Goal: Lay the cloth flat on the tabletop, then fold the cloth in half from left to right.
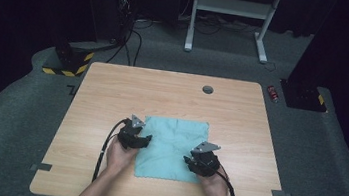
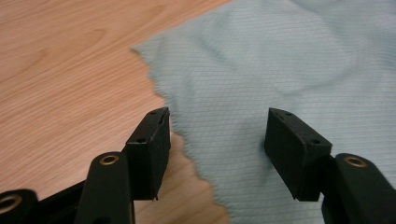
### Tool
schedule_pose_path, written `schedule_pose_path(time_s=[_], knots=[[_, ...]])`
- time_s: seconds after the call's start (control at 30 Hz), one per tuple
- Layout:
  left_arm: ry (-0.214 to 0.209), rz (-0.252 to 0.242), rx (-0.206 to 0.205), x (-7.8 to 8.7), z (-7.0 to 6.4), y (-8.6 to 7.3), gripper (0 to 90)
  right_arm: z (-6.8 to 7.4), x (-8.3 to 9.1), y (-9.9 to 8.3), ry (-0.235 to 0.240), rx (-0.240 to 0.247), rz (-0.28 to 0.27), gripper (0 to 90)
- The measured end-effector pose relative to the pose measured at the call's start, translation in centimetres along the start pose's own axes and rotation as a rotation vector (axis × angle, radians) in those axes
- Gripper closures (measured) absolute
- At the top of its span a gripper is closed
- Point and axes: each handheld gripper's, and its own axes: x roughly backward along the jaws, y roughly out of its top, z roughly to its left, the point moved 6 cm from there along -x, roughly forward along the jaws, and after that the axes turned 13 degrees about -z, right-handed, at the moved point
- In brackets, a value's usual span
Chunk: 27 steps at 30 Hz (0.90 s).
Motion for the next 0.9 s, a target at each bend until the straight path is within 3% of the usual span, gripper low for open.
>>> schedule_pose_path(time_s=[0.23, 0.37, 0.47, 0.73, 0.9], knots=[[-0.001, -0.027, 0.003, -0.3, 0.3, 0.1, 40.3, 0.0, 0.1, -0.2, 0.0, -0.003, -0.023, 63.0], [0.007, -0.038, 0.02, -0.5, 0.5, 0.1, 40.6, 0.4, 0.1, -0.1, -0.026, 0.014, -0.037, 64.5], [0.009, -0.044, 0.046, -0.5, 0.7, 0.2, 42.7, 0.8, -0.2, 0.1, 0.0, -0.025, -0.044, 64.5], [0.0, -0.051, 0.114, -0.3, 1.6, 0.2, 41.3, 1.7, -0.6, 0.8, 0.026, -0.041, -0.053, 62.4], [-0.01, -0.056, 0.119, -0.2, 2.0, 0.1, 45.4, 2.5, -1.0, 1.1, 0.058, -0.033, -0.053, 61.7]])
